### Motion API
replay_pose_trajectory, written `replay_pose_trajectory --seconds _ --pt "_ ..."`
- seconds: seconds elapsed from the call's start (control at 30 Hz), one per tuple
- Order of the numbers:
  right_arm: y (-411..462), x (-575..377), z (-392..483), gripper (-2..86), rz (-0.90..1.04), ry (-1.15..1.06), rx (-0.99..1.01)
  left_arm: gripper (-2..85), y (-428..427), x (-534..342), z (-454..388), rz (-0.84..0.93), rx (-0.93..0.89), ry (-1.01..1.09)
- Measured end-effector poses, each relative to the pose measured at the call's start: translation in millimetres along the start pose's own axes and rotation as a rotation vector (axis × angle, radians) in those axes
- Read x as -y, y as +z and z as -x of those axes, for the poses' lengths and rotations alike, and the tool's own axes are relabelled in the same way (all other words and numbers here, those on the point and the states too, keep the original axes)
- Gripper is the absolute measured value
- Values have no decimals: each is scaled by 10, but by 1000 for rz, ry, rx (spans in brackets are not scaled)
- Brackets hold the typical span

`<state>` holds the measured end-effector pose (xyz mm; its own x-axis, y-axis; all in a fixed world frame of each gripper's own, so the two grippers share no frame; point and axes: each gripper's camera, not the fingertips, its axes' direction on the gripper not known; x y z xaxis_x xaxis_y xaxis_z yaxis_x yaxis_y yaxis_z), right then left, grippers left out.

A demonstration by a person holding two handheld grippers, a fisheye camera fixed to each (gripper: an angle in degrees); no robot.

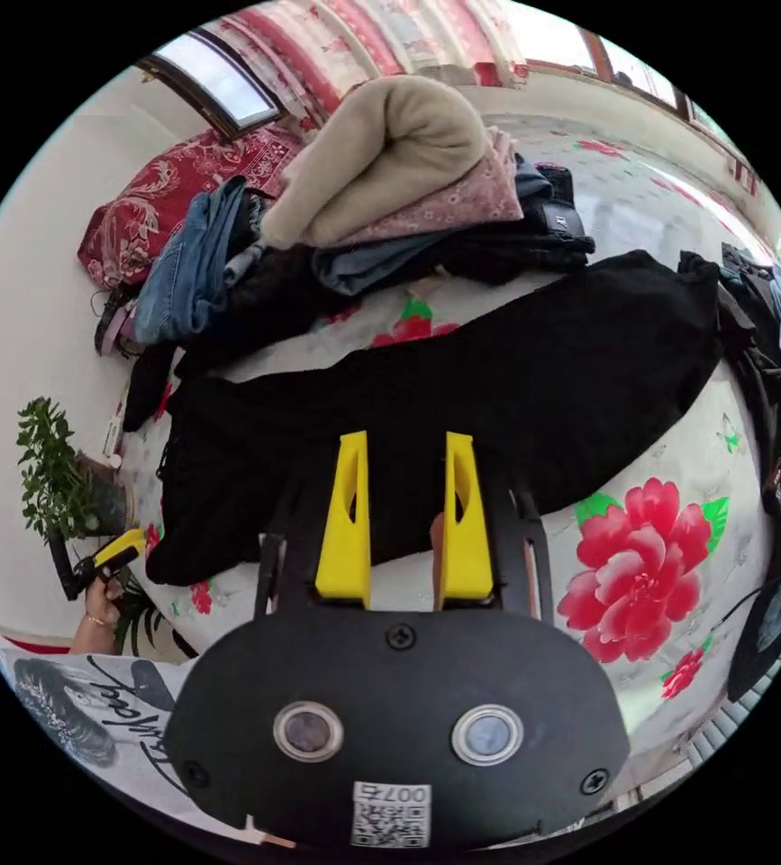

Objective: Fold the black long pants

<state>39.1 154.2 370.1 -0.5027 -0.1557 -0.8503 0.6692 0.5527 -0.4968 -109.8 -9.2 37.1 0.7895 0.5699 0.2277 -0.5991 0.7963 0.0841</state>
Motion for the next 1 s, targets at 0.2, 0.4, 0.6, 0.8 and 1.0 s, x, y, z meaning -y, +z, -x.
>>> replay_pose_trajectory --seconds 0.2,0.4,0.6,0.8,1.0 --pt "197 883 -609 127 -47 130 -140 133 476 -105 -661 172 -63 100" --pt "876 1252 -1059 95 81 239 -234 112 816 72 -1013 316 148 156" --pt "804 859 -1146 8 -12 149 -320 44 726 221 -770 308 38 -2" --pt "-525 -503 -1546 0 -440 268 -22 16 326 351 -833 200 59 47" --pt "-1047 -2636 -1780 4 -406 423 -109 11 -144 86 -888 133 144 166"
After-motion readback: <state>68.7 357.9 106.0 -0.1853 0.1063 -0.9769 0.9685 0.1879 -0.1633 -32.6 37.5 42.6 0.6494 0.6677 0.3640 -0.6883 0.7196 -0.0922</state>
